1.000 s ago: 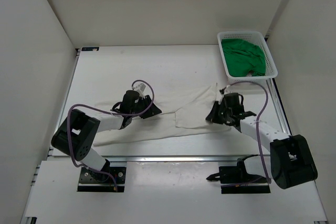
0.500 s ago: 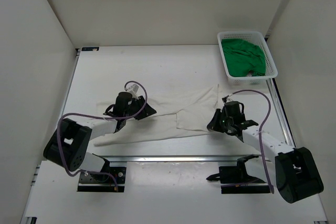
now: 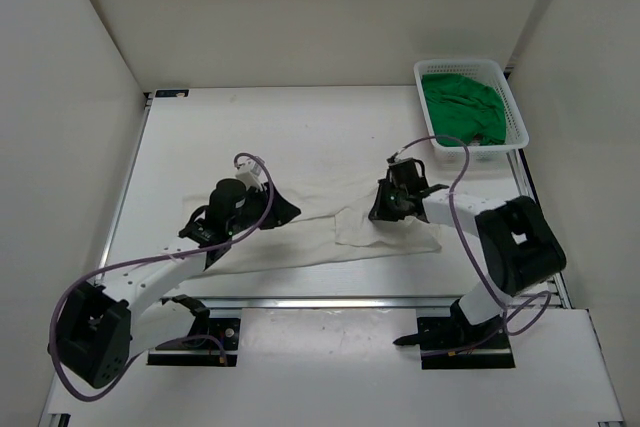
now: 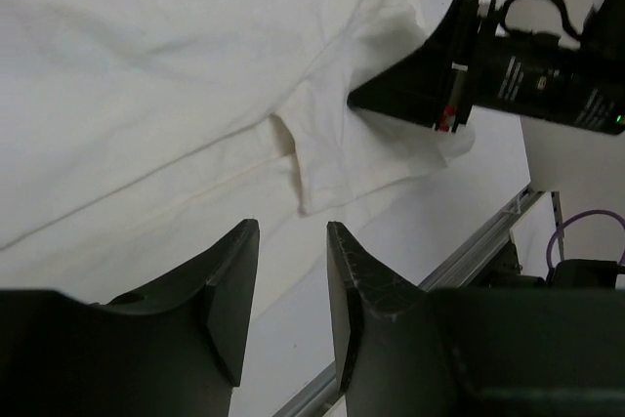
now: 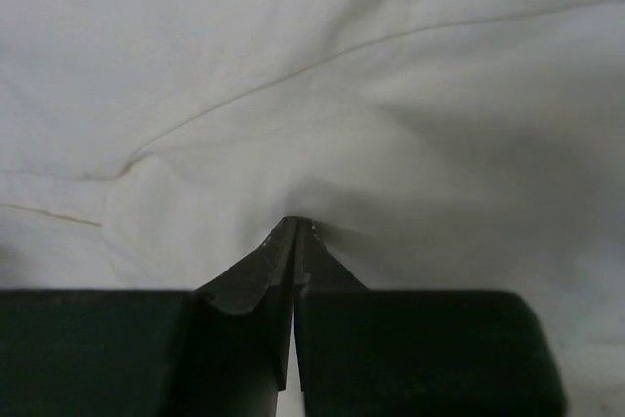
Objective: Fold and stack the t-shirts
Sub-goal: Rotate the tshirt 90 degrees
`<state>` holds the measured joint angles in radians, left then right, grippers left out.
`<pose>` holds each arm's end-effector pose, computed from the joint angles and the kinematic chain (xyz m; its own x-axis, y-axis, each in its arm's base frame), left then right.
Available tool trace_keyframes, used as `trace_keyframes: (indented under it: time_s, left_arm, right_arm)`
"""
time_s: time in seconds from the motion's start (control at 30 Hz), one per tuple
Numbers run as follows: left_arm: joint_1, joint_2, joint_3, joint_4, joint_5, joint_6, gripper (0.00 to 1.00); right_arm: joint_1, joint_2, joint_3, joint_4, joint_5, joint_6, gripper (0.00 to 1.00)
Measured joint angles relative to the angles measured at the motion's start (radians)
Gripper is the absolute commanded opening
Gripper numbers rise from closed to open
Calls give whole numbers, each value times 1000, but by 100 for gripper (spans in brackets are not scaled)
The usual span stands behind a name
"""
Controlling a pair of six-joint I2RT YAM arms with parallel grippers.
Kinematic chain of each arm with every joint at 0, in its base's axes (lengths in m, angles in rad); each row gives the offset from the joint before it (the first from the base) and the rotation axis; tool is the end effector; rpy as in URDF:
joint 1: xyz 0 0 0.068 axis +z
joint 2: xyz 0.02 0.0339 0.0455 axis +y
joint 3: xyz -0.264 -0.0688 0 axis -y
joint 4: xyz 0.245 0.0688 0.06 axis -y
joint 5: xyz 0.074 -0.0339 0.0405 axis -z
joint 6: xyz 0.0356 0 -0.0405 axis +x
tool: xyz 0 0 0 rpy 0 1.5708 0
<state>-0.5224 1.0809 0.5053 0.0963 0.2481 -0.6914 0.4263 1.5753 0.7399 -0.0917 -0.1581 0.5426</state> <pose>0.1952 -0.1225 0.2134 -0.7367 -0.2891 -0.6113 0.2633 0.7101 -0.6530 0.2668 0.1273 0.1488 -0.8790 0.1609 -0.4489 -0.0473 0.9073 0.4177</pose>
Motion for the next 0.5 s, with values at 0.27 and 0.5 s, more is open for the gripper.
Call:
trace_keyframes:
  time_s: [0.27,0.5]
  left_arm:
    - [53,-101,-23,-88,6,30,46]
    - [137,-155,-24,-199,-5,56,42]
  right_arm:
    - [9,438,560,-133,-85,-60,0]
    - [17,1026,1577,-407,-163,-154,18]
